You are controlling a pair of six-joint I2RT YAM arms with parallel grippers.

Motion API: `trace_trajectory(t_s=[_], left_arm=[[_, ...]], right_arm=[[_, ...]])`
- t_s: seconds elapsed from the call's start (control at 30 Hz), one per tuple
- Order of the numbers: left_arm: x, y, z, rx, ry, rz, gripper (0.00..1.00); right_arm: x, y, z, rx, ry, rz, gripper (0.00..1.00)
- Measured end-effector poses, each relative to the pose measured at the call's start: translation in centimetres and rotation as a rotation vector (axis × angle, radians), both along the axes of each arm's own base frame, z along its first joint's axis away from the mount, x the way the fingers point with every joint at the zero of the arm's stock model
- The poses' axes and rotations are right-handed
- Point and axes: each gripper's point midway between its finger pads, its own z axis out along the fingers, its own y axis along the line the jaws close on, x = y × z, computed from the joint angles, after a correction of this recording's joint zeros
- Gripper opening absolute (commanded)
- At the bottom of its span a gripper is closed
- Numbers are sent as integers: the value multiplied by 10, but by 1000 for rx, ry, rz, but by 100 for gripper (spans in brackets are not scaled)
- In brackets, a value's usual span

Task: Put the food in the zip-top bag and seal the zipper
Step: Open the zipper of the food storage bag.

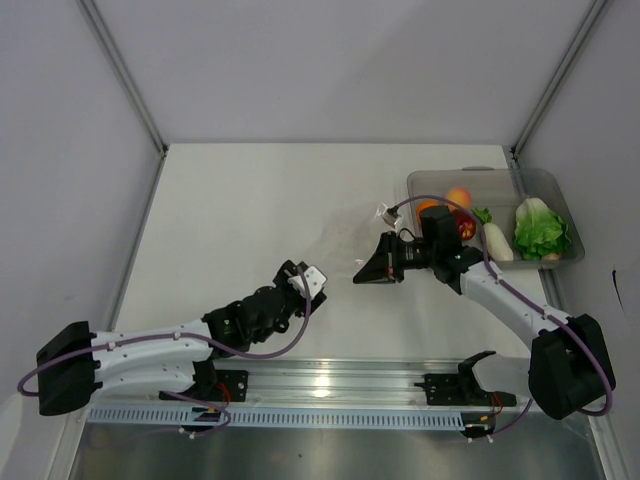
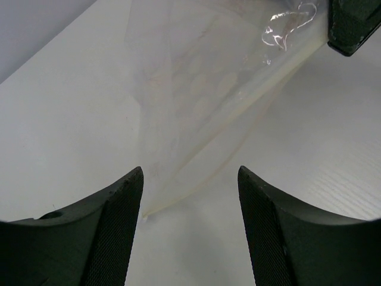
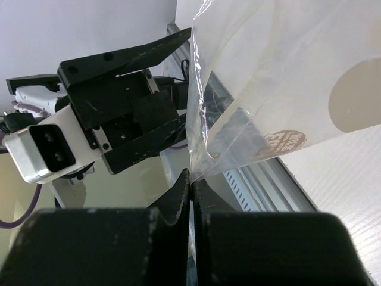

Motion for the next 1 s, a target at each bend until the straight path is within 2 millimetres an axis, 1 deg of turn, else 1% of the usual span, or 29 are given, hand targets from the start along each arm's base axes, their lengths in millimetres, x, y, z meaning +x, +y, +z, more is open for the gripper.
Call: trace_trajectory(t_s=[0.1, 0.17, 0.3, 0.37, 0.43, 0.53, 0.6, 0.63, 0.67, 0.73, 0.8, 0.87, 0.93, 1.0], left_arm=[[2, 0, -6, 19, 0, 9, 68], [5, -1, -14, 47, 1, 16, 68], [11, -2, -36, 140, 5, 37, 68], [14, -3, -44, 181, 7, 44, 67], [17, -5, -46, 200, 6, 51, 66], [17, -7, -41, 186, -2, 47, 66], [16, -9, -33, 160, -8, 35, 66], [14, -10, -25, 130, -13, 23, 66], [13, -10, -22, 120, -16, 21, 66], [10, -11, -6, 60, -27, 3, 66], [6, -8, 8, 8, -44, -7, 66], [4, -5, 18, -26, -56, -13, 66], [2, -3, 22, -38, -60, -18, 66], [2, -3, 20, -29, -56, -18, 66]], right_arm=[[0, 0, 2, 4, -1, -1, 0], [-1, -1, 4, 9, -7, 1, 0], [-3, -2, 8, 17, -20, 1, 0], [-5, -3, 9, 19, -24, 1, 0], [-7, -4, 9, 19, -25, 1, 0], [-9, -5, 10, 17, -25, 2, 0], [-10, -5, 10, 15, -26, 4, 0], [-11, -6, 9, 13, -24, 4, 0], [-11, -6, 9, 12, -23, 4, 0], [-11, -7, 7, 10, -20, 3, 0], [-12, -7, 4, 7, -14, 3, 0], [-13, -7, 4, 6, -11, 3, 0], [-13, -7, 4, 7, -12, 3, 0], [-12, -7, 4, 8, -13, 3, 0]])
